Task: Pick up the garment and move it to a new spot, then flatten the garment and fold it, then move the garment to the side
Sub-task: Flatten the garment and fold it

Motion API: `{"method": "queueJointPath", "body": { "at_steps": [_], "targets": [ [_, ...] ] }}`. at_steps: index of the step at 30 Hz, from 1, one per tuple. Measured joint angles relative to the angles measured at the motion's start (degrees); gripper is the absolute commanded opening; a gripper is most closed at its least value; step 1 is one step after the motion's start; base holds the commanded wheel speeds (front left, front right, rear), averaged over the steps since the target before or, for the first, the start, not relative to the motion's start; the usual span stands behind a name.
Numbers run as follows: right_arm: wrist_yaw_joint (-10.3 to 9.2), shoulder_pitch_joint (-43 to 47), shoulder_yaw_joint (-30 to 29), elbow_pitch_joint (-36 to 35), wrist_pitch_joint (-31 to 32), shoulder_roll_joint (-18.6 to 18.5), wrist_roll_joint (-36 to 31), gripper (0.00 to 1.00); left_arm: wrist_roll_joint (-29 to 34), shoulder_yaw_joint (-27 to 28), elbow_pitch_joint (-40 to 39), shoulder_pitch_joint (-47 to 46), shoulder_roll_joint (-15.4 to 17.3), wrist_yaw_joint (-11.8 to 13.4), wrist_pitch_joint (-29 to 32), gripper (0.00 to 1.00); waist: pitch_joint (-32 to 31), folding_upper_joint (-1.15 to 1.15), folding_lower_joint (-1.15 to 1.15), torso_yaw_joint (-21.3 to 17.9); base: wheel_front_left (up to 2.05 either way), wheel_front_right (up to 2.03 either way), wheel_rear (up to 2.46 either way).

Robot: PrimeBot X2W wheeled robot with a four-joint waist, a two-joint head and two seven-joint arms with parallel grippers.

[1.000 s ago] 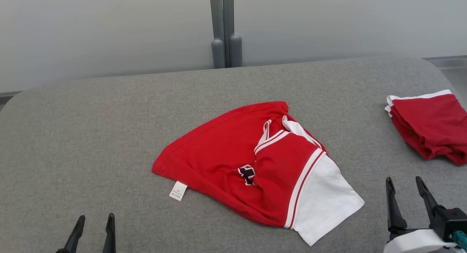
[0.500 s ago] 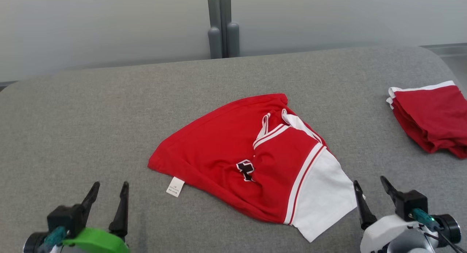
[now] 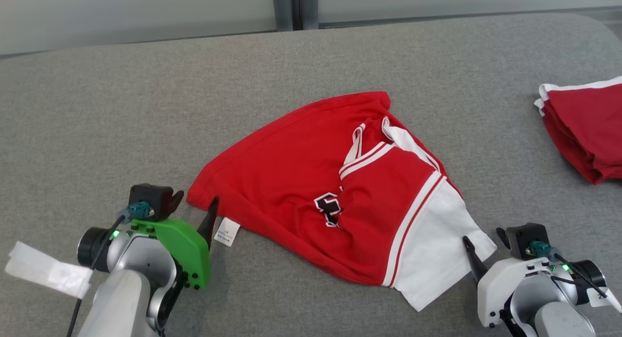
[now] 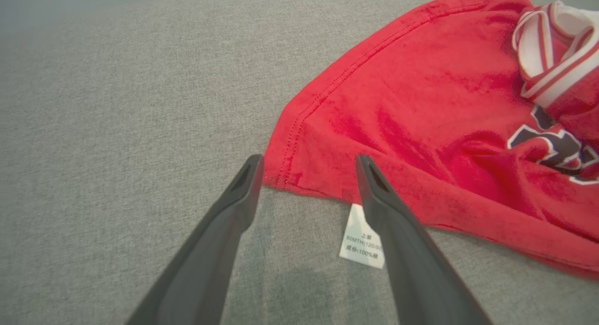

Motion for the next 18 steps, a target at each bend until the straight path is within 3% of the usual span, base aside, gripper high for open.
{"method": "queueJointPath", "body": {
  "at_steps": [7, 18],
  "targets": [
    [0.0, -1.0, 1.2, 1.0, 0.8, -0.4, 1.7, 1.0, 0.7, -2.1, 7.2, -7.1, -1.6, 0.0, 0.8, 1.0, 3.4, 0.0, 0.0, 0.4, 0.0, 0.0, 0.0],
    [0.0, -2.3, 2.6, 1.7, 1.0, -1.0, 2.7, 1.0, 0.8, -4.3, 15.2, -11.5, -0.8, -0.1, -0.5, 1.0, 4.5, 0.0, 0.0, -0.2, 0.0, 0.0, 0.0]
  ]
}}
